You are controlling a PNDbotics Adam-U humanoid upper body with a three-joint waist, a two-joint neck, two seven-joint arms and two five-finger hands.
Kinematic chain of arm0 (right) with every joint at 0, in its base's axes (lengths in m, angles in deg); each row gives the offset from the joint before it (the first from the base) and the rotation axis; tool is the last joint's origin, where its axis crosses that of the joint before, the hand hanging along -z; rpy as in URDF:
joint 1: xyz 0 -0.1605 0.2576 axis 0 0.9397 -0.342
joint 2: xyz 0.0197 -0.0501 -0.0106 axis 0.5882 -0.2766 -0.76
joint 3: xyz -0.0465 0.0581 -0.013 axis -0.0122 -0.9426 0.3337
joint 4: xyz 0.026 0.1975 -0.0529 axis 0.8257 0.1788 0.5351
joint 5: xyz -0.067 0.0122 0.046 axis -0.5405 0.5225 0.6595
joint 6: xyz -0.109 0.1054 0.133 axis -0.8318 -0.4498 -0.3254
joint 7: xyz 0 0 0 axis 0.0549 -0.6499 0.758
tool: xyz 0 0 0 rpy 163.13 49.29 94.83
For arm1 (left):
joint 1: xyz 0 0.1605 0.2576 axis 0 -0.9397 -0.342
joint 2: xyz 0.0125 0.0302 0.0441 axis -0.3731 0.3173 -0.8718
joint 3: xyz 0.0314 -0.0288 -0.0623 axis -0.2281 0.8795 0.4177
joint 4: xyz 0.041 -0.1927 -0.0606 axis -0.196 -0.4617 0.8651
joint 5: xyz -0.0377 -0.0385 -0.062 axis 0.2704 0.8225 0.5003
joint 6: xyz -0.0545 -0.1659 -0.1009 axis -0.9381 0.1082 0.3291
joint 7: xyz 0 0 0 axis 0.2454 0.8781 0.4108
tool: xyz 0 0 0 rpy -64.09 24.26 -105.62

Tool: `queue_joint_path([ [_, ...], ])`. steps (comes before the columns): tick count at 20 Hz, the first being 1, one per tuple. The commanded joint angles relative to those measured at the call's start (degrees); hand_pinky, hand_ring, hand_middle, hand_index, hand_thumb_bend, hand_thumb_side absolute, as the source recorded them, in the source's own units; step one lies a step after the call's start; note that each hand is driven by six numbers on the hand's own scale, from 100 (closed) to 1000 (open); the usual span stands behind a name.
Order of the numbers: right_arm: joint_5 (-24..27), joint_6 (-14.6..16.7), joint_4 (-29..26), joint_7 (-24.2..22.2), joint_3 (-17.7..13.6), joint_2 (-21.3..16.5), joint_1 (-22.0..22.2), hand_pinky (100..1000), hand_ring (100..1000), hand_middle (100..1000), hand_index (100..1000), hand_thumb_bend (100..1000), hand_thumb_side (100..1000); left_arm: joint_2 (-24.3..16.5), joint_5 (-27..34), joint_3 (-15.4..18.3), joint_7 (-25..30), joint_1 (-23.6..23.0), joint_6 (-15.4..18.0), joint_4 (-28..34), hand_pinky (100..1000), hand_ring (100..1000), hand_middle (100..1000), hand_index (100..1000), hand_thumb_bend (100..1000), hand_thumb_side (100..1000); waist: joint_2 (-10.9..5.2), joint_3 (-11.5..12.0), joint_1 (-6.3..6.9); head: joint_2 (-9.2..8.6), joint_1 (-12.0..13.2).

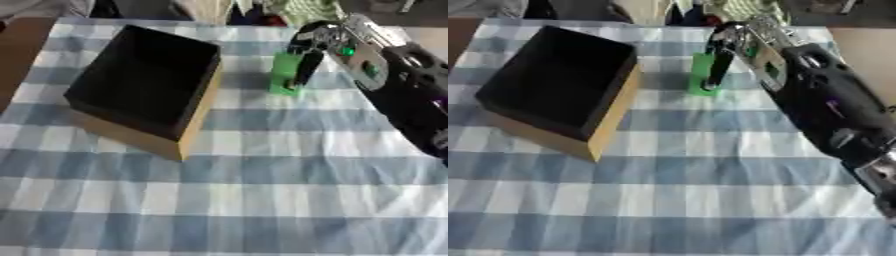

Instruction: Pick up objects on the table and place them in the box.

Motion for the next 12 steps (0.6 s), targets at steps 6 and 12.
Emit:
queue_joint_path([
  [6, -1.35, -8.49, -2.71, -6.88, -1.15, -0.85, -2.23, 952, 947, 551, 667, 100, 100, -0.7, -0.08, 0.25, 0.35, 0.67, 0.0, 0.82, 606, 721, 578, 710, 273, 360, -1.46, -0.1, 0.26, -0.39, 0.05],
  [12, -1.27, -10.6, -8.92, -6.88, -1.07, -2.13, -3.98, 948, 932, 524, 641, 100, 100, -0.83, -0.09, 0.27, 0.47, 0.64, -0.07, 0.82, 608, 721, 579, 711, 274, 359, -2.04, -0.37, 0.26, -0.06, 0.17],
])
